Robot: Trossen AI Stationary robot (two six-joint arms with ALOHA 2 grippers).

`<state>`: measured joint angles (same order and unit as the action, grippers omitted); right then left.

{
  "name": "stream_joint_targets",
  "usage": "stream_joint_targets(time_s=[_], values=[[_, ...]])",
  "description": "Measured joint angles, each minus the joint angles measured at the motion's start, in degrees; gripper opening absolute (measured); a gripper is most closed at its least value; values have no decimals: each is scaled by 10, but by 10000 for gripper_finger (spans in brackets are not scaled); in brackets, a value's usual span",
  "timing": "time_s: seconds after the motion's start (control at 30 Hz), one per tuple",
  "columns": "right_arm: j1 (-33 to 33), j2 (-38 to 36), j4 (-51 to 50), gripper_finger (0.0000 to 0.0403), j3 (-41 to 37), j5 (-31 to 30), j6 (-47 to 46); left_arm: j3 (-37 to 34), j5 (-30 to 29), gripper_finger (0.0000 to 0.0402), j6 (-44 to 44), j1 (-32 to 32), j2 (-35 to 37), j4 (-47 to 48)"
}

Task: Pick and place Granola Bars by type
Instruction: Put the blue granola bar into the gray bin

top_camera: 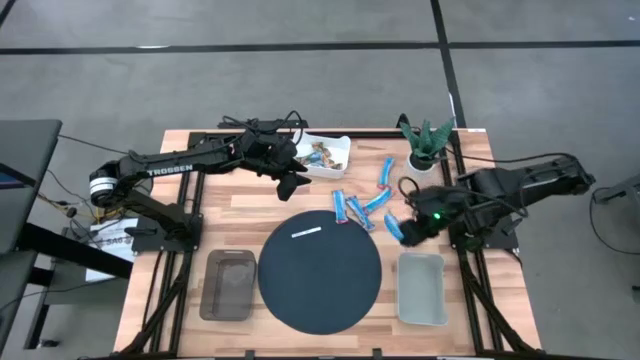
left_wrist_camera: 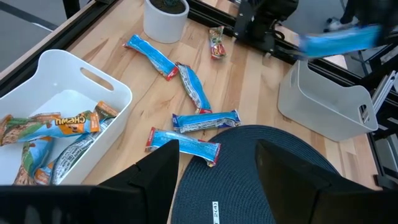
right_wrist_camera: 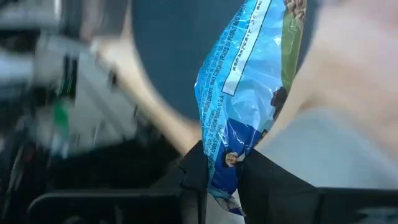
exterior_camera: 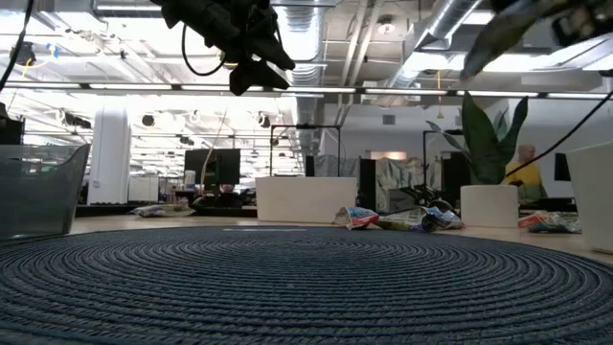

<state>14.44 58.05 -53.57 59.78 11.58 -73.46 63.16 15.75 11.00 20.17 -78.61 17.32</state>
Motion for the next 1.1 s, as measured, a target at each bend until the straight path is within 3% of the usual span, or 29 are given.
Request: stream_joint_targets(time_s=[0.27, 0.5, 1.1], values=[[126, -10, -10, 50, 1, 127, -60, 0, -2, 203, 1, 0, 0, 1], [199, 16, -81, 50, 1, 142, -152, 0, -4, 203, 2, 0, 0, 0], [226, 133, -73, 65, 1, 167, -122, 0, 20, 203, 0, 0, 0, 28]])
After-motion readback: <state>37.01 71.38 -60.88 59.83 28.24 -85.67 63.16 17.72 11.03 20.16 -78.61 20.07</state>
